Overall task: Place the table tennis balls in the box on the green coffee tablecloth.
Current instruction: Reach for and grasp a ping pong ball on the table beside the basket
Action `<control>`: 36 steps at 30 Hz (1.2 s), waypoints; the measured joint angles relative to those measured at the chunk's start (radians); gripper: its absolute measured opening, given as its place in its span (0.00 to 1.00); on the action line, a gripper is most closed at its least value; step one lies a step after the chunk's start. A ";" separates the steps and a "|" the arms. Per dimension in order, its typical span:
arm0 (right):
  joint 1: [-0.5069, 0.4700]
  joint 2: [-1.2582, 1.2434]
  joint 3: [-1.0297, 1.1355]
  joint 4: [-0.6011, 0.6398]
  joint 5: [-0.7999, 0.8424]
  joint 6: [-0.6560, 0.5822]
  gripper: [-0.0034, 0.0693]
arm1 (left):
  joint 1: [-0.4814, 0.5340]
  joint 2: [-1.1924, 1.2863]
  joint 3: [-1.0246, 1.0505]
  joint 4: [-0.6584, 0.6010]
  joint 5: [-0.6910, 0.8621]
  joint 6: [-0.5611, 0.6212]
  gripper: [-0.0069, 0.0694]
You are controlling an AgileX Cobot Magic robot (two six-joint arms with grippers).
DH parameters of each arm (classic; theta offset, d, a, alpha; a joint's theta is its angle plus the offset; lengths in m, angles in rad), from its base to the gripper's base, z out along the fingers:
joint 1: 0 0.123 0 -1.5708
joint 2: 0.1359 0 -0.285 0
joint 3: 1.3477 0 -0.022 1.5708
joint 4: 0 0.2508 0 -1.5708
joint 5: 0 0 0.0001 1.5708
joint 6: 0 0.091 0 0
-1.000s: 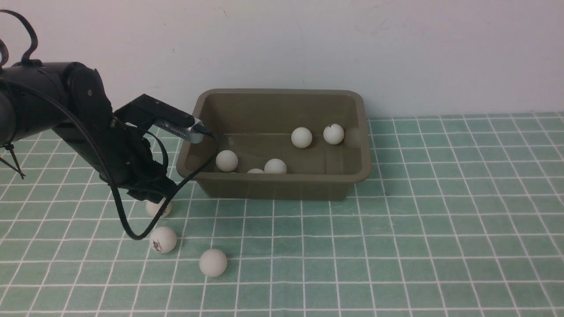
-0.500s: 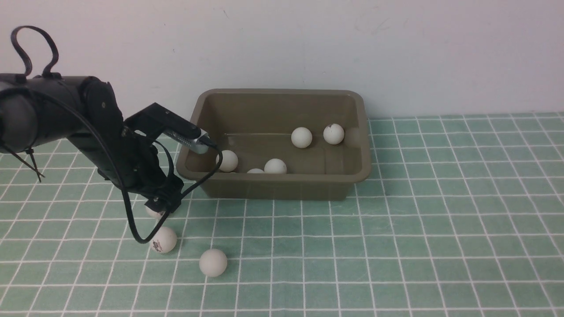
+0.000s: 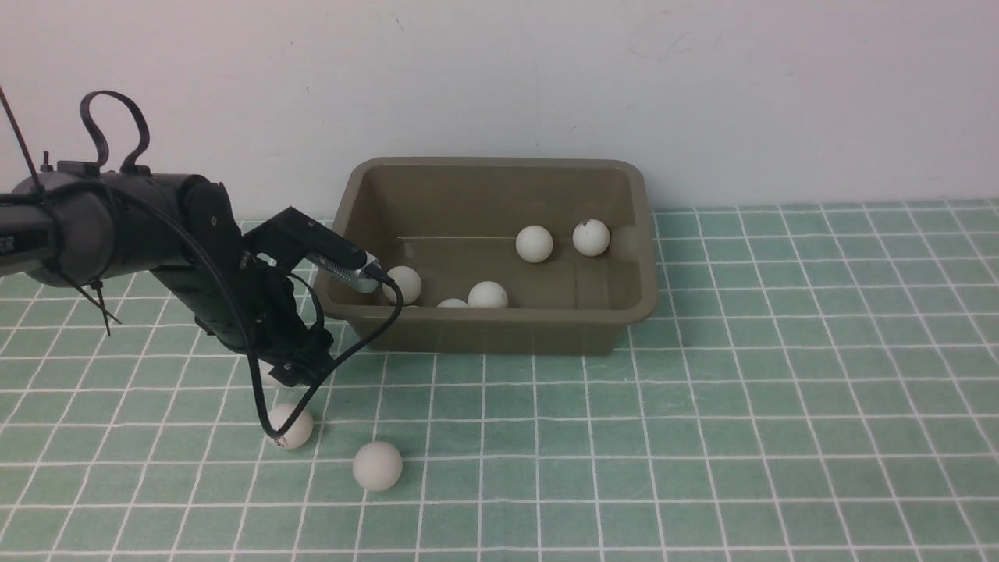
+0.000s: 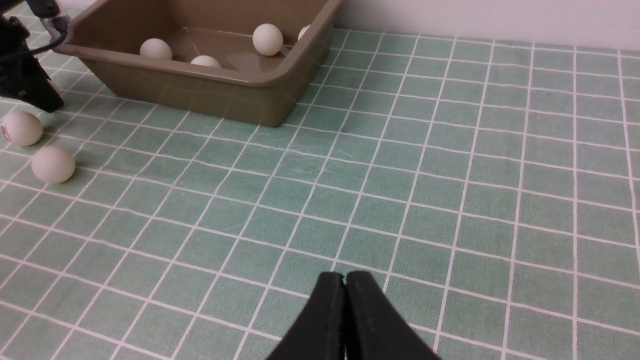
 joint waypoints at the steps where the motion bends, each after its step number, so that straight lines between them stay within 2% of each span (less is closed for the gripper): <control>1: 0.000 0.000 0.000 0.000 0.000 0.000 0.03 | 0.000 -0.015 0.000 0.031 0.011 -0.023 0.55; 4: 0.000 0.000 0.000 0.000 0.000 0.000 0.03 | 0.000 -0.064 0.000 0.136 0.054 -0.113 0.55; 8: 0.000 0.000 0.000 0.000 0.000 0.000 0.03 | 0.000 -0.151 0.000 0.197 0.095 -0.208 0.55; 11: 0.000 0.000 0.000 0.000 0.000 -0.001 0.03 | -0.016 -0.237 0.000 0.166 0.111 -0.222 0.55; 15: 0.000 0.000 0.000 0.000 0.000 -0.001 0.03 | -0.090 -0.292 0.000 0.096 0.059 -0.206 0.55; 20: 0.000 0.000 0.000 0.001 0.000 -0.001 0.03 | -0.180 -0.272 0.000 0.066 -0.070 -0.204 0.55; 24: 0.000 0.000 0.000 0.005 0.000 -0.001 0.03 | -0.199 -0.203 -0.054 0.057 -0.131 -0.234 0.55; 31: 0.000 0.000 0.000 0.005 0.000 -0.001 0.03 | -0.205 -0.069 -0.219 0.036 -0.112 -0.235 0.57; 36: 0.000 0.000 0.000 0.005 -0.001 -0.001 0.03 | -0.210 0.049 -0.354 0.025 -0.044 -0.231 0.65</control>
